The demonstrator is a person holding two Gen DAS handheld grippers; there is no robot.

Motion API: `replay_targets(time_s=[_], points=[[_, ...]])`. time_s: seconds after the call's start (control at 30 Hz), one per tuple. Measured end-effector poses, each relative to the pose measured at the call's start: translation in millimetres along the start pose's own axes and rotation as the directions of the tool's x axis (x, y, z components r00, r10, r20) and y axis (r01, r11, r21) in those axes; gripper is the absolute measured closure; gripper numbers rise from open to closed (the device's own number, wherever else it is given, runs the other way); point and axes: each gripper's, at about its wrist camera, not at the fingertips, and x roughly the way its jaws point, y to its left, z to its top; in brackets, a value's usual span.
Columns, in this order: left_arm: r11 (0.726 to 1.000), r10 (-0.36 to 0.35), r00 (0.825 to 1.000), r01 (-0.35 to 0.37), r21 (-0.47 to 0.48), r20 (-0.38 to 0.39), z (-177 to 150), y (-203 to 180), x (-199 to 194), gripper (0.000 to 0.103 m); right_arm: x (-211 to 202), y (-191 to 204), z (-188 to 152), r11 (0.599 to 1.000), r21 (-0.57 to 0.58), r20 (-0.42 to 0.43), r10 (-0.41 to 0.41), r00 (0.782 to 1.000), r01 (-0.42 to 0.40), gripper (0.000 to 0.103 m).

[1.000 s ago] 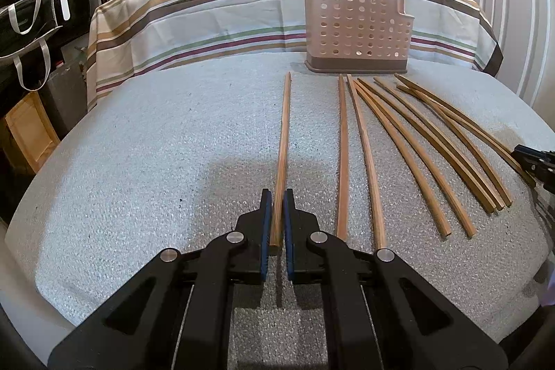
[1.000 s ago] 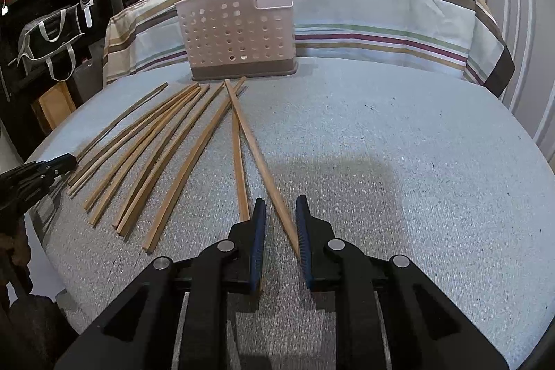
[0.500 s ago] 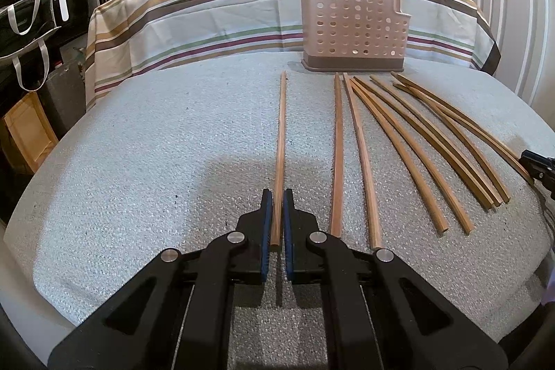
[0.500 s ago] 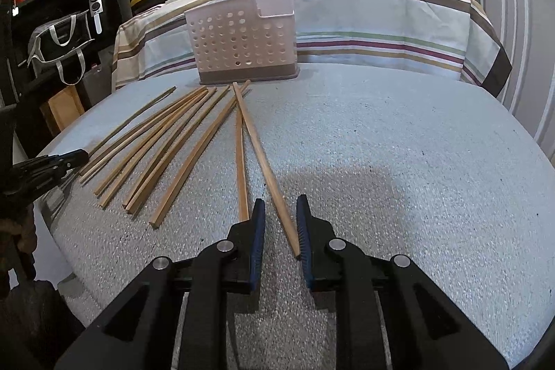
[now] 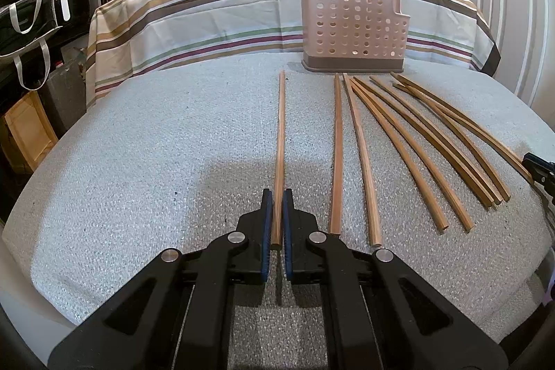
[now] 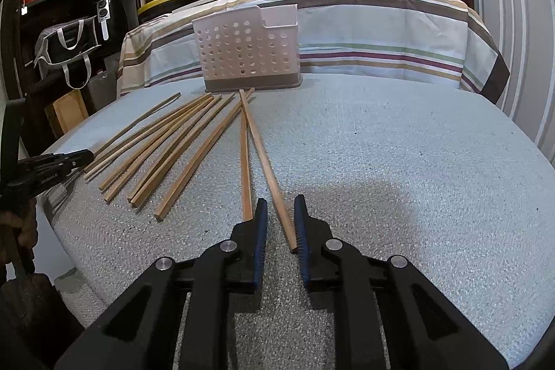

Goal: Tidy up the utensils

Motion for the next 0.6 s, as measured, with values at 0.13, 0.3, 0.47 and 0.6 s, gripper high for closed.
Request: replay_targets(time_s=[0.13, 0.3, 0.47, 0.6], points=[[1.0, 0.001, 1.0, -0.001, 0.003, 0.002, -0.9, 0.3, -1.0, 0.097, 0.4, -0.9, 0.7, 1.0, 0.002, -0.001, 0.008, 1.0, -0.008, 0.086], [1.0, 0.002, 1.0, -0.002, 0.005, 0.002, -0.3, 1.0, -1.2, 0.097, -0.4, -1.2, 1.4, 1.0, 0.011, 0.003, 0.004, 1.0, -0.004, 0.077], [1.0, 0.004, 1.0, -0.004, 0.008, 0.002, -0.1, 1.2, -1.2, 0.097, -3.9, -5.4, 1.8, 0.999, 0.033, 0.023, -0.004, 1.0, 0.003, 0.074], [1.0, 0.003, 1.0, -0.003, 0.007, 0.002, -0.1, 1.5, -1.2, 0.097, -2.3, -3.5, -2.0, 1.0, 0.016, 0.018, -0.006, 1.0, 0.006, 0.074]])
